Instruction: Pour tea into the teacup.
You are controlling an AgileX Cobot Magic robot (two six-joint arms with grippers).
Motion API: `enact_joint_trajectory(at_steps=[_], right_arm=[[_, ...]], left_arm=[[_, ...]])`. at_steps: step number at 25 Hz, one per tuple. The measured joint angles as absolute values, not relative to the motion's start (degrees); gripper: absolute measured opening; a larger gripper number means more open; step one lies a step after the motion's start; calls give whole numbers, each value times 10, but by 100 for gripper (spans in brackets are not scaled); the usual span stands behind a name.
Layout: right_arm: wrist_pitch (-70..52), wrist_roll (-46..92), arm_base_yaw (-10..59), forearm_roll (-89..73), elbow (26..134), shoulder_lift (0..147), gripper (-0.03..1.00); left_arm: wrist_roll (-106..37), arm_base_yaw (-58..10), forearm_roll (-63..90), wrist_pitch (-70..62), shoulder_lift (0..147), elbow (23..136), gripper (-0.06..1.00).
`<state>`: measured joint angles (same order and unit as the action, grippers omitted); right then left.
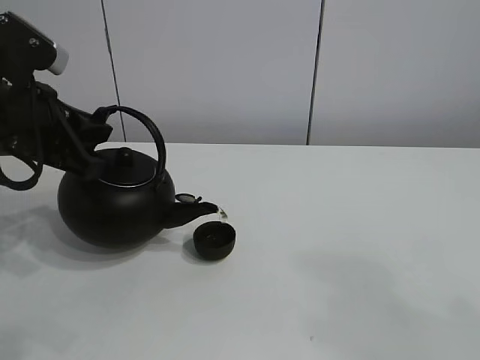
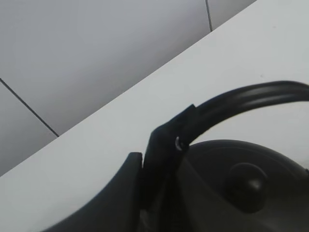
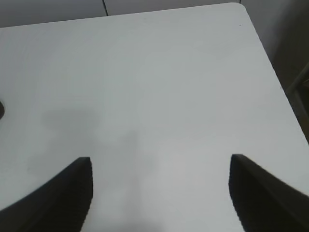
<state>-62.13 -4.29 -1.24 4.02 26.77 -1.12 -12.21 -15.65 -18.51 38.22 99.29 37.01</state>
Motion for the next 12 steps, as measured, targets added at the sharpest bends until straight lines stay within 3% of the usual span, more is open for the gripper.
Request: enact_joint_trajectory(at_steps=[12], right_arm=[[-621, -43, -12, 40, 268, -11, 53]], left_arm=[[-122, -157, -185, 375, 993, 371, 12]])
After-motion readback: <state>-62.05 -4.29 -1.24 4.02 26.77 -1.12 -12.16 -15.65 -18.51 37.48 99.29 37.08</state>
